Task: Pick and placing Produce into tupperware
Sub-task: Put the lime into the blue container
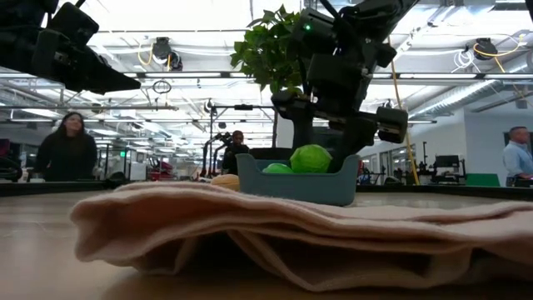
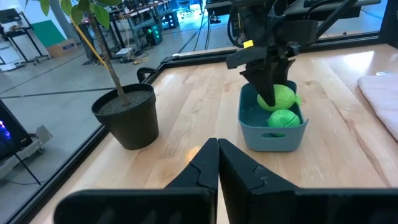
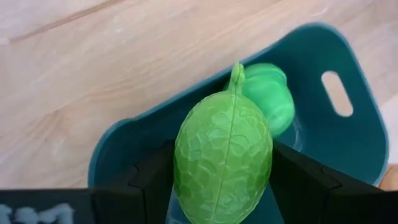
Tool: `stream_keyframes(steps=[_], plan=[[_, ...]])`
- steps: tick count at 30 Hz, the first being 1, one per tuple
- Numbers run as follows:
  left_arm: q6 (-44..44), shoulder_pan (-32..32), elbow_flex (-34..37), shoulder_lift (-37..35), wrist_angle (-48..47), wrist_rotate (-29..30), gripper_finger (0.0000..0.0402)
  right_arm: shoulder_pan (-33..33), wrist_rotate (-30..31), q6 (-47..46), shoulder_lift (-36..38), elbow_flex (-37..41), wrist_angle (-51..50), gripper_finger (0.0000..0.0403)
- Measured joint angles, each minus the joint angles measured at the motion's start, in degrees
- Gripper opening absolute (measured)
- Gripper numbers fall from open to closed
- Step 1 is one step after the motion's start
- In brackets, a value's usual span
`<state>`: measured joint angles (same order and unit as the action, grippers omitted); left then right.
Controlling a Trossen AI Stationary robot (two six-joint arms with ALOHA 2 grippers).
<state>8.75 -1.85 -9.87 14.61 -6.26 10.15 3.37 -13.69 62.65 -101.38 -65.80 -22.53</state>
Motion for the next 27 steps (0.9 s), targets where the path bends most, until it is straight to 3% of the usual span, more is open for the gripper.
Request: stream_keyframes(steps=[27], plan=[[0.0, 0.0, 0.0, 0.0, -0.1, 0.0, 0.0015, -1.0, 0.4, -0.5, -2.6, 0.0, 0.5, 0.0219]])
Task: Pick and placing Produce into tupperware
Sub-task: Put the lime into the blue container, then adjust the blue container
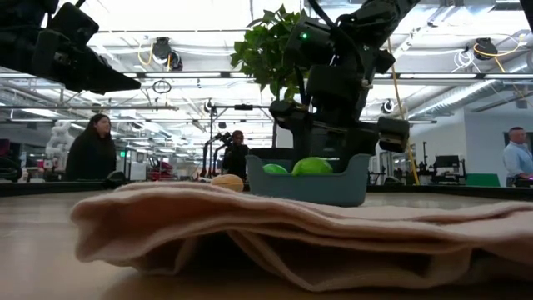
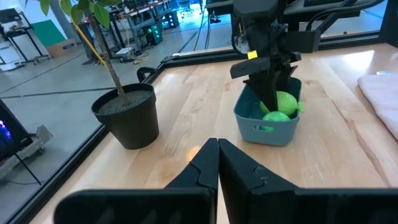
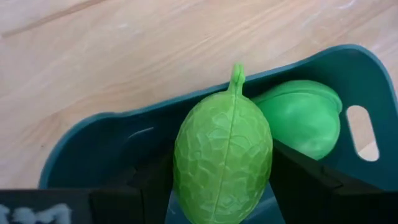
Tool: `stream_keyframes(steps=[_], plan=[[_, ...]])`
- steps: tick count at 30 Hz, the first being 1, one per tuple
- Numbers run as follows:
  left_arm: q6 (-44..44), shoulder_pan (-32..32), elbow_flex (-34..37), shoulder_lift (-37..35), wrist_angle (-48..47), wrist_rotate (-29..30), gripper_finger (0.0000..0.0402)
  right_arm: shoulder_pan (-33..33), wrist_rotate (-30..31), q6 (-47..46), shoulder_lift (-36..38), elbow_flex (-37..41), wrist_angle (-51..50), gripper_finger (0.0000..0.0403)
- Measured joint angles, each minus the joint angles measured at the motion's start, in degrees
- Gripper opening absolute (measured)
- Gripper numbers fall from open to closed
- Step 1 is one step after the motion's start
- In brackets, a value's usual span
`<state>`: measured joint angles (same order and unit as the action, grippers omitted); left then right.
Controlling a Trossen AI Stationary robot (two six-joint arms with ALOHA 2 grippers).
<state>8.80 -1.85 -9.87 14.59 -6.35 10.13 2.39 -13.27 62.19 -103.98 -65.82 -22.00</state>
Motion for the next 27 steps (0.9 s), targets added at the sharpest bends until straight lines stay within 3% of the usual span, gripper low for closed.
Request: stream_keyframes(steps=[7, 16, 27], plan=[[0.0, 0.0, 0.0, 0.0, 0.0, 0.0, 0.0015, 0.0, 1.8, -0.7, 0.0, 0.0, -0.6, 0.0252], [-0.1, 0.0, 0.0, 0.0, 0.0, -0.1, 0.0015, -0.8, 8.4, -0.6, 1.5, 0.1, 0.5, 0.0255], [-0.3, 0.0, 0.0, 0.0, 0.0, -0.1, 0.0015, -1.0, 12.4, -3.5, 8.8, 0.1, 1.2, 0.0255]])
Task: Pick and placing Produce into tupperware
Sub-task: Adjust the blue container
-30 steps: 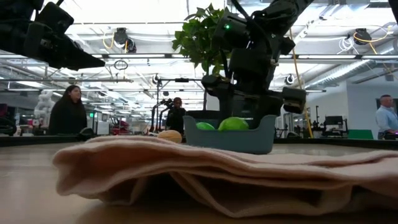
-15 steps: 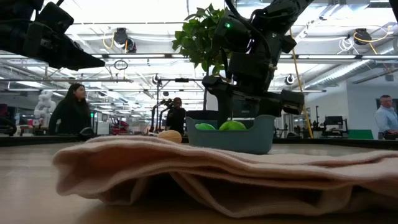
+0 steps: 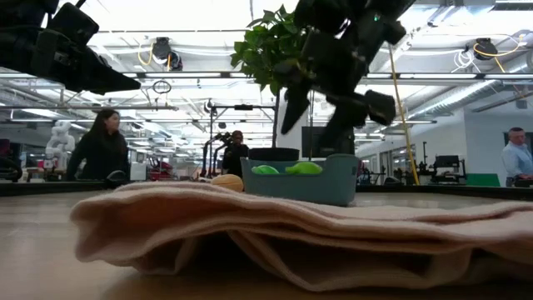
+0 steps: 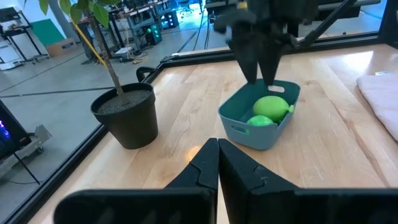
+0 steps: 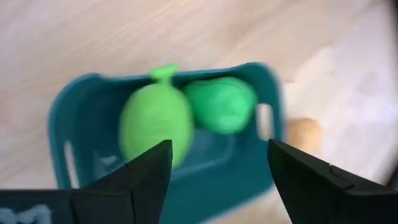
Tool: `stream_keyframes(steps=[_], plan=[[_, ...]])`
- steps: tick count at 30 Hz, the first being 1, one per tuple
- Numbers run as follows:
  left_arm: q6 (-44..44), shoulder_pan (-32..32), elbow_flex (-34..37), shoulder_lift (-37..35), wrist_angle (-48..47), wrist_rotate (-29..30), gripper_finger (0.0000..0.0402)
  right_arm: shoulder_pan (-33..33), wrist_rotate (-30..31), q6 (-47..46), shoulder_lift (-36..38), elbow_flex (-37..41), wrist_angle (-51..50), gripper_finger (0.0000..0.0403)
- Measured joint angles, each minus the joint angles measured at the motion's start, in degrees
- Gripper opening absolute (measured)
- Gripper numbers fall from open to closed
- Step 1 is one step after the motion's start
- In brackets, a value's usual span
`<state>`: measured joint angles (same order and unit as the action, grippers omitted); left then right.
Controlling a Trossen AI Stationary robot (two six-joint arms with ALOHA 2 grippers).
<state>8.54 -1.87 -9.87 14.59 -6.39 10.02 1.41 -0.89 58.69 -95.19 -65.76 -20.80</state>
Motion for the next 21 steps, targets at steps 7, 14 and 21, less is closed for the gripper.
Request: stream_keyframes(steps=[7, 14, 21], plan=[[-0.1, 0.0, 0.0, 0.0, 0.0, 0.0, 0.0015, 1.9, 0.8, -10.1, 2.9, 0.0, 5.2, 0.0208], [-0.2, 0.0, 0.0, 0.0, -0.1, 0.0, 0.0015, 3.7, 0.6, -13.3, 2.8, 1.1, 7.4, 0.0052], [-0.2, 0.0, 0.0, 0.0, -0.1, 0.0, 0.0015, 7.6, 0.5, -16.6, 2.8, 3.8, 12.4, 0.0007]])
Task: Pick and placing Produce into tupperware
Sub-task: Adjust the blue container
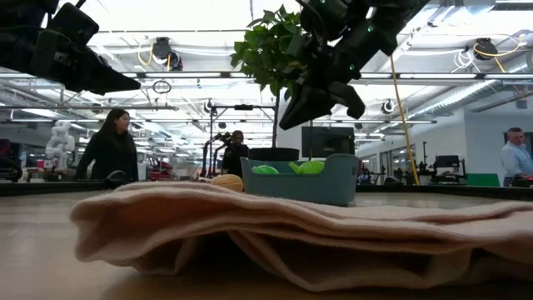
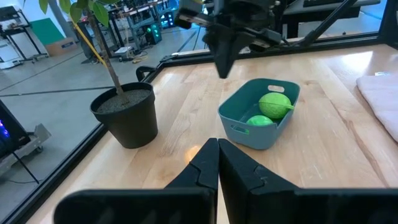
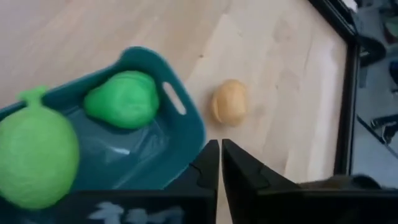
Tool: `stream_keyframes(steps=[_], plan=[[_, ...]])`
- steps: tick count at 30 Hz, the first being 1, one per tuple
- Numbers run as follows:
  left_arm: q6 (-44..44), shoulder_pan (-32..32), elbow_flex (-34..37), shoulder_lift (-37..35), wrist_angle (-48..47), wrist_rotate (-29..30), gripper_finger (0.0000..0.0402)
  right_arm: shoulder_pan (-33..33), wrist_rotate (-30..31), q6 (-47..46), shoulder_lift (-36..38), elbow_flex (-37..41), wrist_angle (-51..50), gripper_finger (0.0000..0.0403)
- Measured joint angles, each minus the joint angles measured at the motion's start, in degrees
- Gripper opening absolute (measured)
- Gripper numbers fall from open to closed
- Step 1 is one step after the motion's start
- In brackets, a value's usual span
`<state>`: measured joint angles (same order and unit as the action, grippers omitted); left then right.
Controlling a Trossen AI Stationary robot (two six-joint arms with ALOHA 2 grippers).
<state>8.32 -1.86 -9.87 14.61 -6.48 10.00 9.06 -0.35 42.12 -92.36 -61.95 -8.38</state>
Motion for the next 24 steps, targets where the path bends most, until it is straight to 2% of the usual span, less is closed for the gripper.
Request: stream_keyframes(steps=[5, 14, 24], plan=[[0.0, 0.0, 0.0, 0.0, 0.0, 0.0, 0.0015, 3.8, -1.3, -1.7, 0.0, 2.0, 3.7, 0.0001], [0.4, 0.0, 0.0, 0.0, 0.0, 0.0, 0.0015, 7.7, -8.7, -5.8, -3.0, 2.1, 5.4, 0.0], [-0.9, 0.0, 0.0, 0.0, -1.1, 0.1, 0.0015, 9.1, -8.7, -8.7, -4.1, 2.1, 7.6, 0.0]])
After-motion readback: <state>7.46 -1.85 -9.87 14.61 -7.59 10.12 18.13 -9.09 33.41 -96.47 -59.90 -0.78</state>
